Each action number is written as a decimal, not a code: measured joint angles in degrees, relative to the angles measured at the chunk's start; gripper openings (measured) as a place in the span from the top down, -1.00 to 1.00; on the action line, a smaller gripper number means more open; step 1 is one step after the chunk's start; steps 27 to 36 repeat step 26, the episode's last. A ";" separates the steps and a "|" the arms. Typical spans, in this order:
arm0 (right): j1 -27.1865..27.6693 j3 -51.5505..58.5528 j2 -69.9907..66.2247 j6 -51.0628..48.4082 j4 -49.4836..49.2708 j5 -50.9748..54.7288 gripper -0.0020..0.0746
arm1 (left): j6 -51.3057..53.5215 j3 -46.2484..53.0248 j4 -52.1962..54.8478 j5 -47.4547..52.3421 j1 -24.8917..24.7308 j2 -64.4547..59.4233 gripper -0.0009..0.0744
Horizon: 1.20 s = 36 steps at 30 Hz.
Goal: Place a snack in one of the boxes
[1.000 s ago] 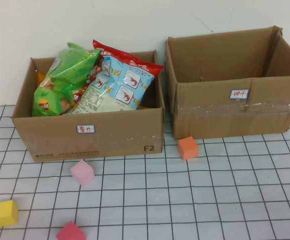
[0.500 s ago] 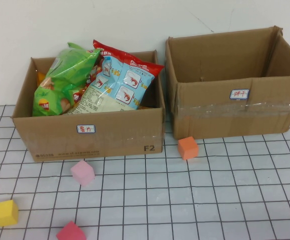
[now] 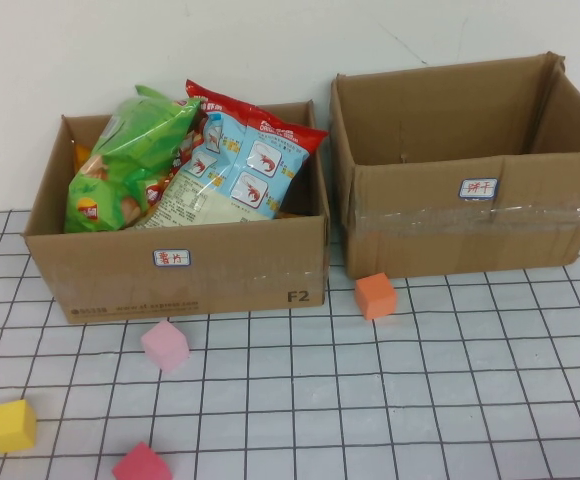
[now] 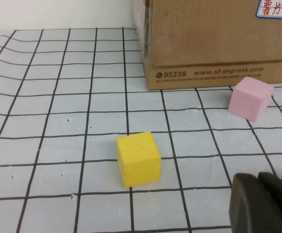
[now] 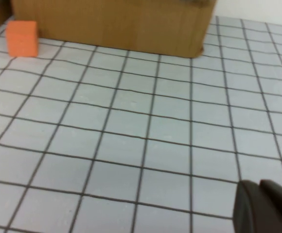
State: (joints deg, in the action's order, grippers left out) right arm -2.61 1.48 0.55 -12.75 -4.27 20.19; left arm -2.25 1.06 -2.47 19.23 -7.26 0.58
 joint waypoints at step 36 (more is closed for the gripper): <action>0.00 -0.09 0.00 9.50 5.00 0.34 0.94 | 0.00 0.00 0.00 0.10 0.00 0.00 0.98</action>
